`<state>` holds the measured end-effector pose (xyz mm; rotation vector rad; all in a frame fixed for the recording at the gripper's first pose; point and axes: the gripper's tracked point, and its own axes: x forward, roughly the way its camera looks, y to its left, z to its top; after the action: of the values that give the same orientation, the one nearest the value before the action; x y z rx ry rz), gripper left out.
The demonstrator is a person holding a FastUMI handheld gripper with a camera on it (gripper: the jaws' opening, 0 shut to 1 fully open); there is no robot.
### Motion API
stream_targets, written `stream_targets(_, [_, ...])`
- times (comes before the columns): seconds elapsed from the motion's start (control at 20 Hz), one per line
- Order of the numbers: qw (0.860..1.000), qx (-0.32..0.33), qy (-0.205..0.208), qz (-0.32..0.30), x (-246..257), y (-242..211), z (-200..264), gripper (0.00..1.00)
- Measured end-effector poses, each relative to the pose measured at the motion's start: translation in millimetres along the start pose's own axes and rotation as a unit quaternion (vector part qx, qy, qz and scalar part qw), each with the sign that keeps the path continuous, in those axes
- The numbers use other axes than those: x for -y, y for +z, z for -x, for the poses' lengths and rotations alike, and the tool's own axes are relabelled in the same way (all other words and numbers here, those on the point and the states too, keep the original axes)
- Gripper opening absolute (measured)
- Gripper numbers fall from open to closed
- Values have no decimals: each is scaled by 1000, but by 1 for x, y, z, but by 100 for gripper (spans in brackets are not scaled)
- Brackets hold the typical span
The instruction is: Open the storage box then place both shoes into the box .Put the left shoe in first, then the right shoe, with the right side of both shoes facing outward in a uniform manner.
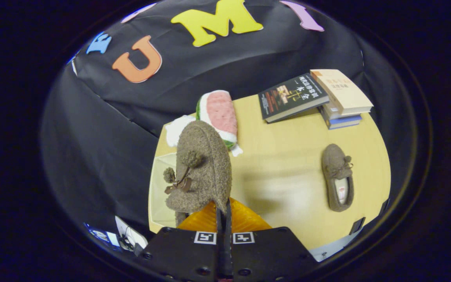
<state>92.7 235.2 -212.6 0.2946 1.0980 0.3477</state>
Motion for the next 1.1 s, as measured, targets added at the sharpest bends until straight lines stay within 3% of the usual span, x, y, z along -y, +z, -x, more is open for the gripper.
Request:
stream_targets(0.35, [999, -27, 30, 25, -103, -25, -48, 1])
stream_targets(0.55, [998, -53, 20, 15, -134, -53, -93, 1])
stream_targets(0.85, [996, -63, -55, -14, -117, -77, -177, 1])
stream_targets(1.1, [991, -100, -73, -51, -112, -102, -234, 1])
